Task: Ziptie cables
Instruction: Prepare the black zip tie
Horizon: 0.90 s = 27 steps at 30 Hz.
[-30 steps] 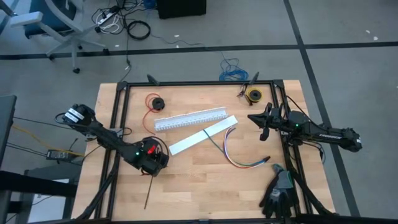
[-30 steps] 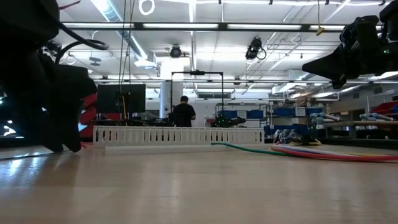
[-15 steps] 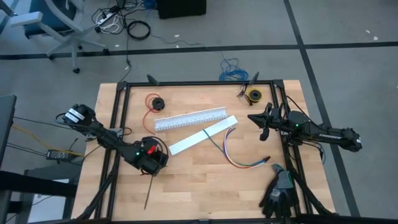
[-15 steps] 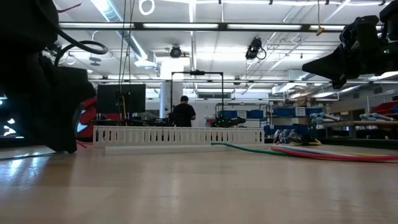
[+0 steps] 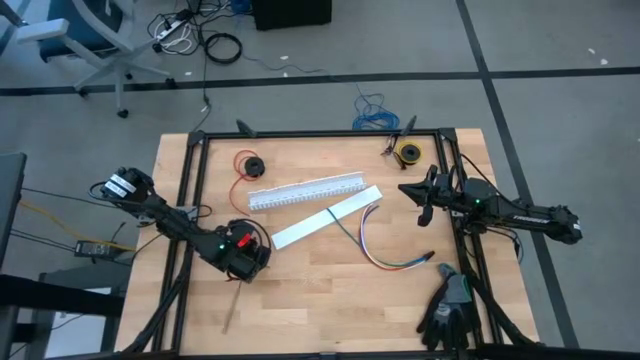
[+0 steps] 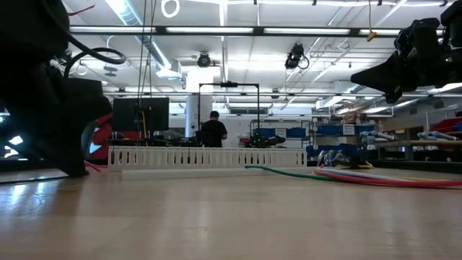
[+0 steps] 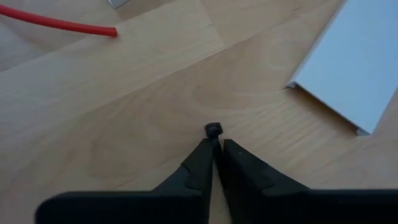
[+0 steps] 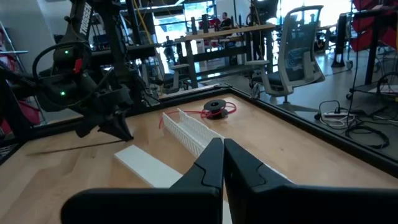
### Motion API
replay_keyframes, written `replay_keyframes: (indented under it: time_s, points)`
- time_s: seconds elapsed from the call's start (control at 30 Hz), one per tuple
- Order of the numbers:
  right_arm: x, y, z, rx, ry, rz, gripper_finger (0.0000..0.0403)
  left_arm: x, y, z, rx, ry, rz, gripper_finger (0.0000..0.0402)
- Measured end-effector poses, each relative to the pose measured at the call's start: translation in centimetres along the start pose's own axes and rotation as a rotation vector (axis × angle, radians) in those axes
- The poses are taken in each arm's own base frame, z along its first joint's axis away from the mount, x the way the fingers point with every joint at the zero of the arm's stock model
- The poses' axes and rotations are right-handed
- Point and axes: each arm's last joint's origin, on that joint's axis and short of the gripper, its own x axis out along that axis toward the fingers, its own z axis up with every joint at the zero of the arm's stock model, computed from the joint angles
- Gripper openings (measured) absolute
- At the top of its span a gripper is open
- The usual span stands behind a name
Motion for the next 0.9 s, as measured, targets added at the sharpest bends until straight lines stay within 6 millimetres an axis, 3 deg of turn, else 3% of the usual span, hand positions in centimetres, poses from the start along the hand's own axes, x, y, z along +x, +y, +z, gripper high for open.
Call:
replay_keyframes:
  time_s: [0.23,0.63,0.9]
  points:
    - [0.0,0.0,0.0,0.000,0.000,0.000,0.0004,0.0,0.0,0.0,0.002,-0.004,-0.004,0.0005]
    - [0.0,0.0,0.0,0.000,-0.001,0.000,0.0004,-0.5,-0.8,0.3,0.036,-0.042,-0.028,0.0001]
    - [0.0,0.0,0.0,0.000,0.000,0.000,0.0004,-1.3,-1.1,0.4,0.045,-0.165,-0.084,0.0001]
